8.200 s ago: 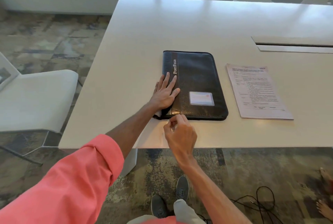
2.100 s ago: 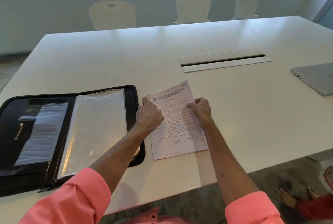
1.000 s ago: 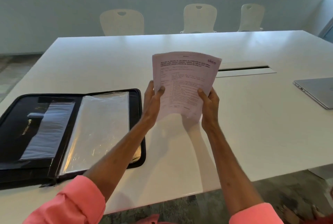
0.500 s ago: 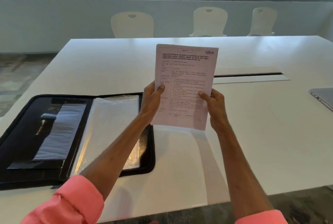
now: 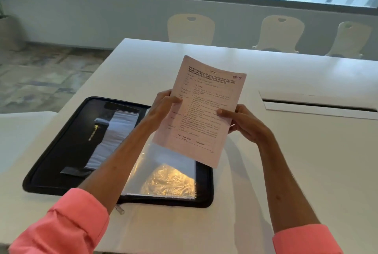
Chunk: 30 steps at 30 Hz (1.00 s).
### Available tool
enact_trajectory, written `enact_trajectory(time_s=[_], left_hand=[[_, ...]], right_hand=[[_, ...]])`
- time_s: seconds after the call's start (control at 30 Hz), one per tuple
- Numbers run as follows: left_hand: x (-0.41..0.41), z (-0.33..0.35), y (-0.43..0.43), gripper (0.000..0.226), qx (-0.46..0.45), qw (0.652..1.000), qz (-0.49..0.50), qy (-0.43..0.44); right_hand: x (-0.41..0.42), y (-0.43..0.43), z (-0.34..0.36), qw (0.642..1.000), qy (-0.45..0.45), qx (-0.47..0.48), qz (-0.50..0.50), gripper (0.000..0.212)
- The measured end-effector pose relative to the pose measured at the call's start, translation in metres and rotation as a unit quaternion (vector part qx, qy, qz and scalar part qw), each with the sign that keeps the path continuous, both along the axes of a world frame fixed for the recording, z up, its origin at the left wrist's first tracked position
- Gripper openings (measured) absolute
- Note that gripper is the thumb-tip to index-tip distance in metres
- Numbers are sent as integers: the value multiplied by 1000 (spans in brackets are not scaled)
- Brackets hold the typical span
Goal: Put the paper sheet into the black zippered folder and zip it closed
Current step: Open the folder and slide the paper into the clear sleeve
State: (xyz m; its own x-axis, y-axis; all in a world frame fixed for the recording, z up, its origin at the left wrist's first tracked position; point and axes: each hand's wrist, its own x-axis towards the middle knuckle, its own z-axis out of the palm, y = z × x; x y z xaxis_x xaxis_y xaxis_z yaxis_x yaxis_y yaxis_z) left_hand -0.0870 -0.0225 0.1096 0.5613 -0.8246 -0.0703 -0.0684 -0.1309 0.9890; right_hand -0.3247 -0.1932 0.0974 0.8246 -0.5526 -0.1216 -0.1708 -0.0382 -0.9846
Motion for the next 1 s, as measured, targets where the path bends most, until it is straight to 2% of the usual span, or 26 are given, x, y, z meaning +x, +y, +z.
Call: enact_trajectory(time_s=[0.13, 0.2, 0.3, 0.33, 0.4, 0.47, 0.6, 0.73, 1.0], left_hand=[[33, -13, 12, 27, 1, 1000, -2, 9], [47, -21, 14, 26, 5, 999, 15, 28], [70, -40, 14, 36, -5, 995, 89, 52], [77, -49, 15, 35, 6, 993, 116, 8], [90, -70, 18, 27, 61, 979, 126, -148], [98, -94, 18, 30, 107, 953, 53, -279], [92, -119, 14, 53, 162, 883, -77, -433], [86, -129, 10, 56, 154, 864, -109, -467], [85, -132, 2, 54, 98, 843, -45, -528]], right_hand=[[29, 5, 3, 999, 10, -28, 27, 34], [39, 4, 2, 999, -11, -29, 13, 33], [47, -4, -1, 998, -45, -23, -48, 30], [50, -7, -2, 995, -59, -13, -82, 28], [57, -13, -4, 983, -94, 8, -160, 22], [65, -18, -3, 967, -123, 18, -221, 18], [81, -26, -4, 945, -161, 40, -281, 24], [98, -22, -10, 942, -166, 53, -288, 21], [117, -10, -25, 942, -149, 74, -290, 18]])
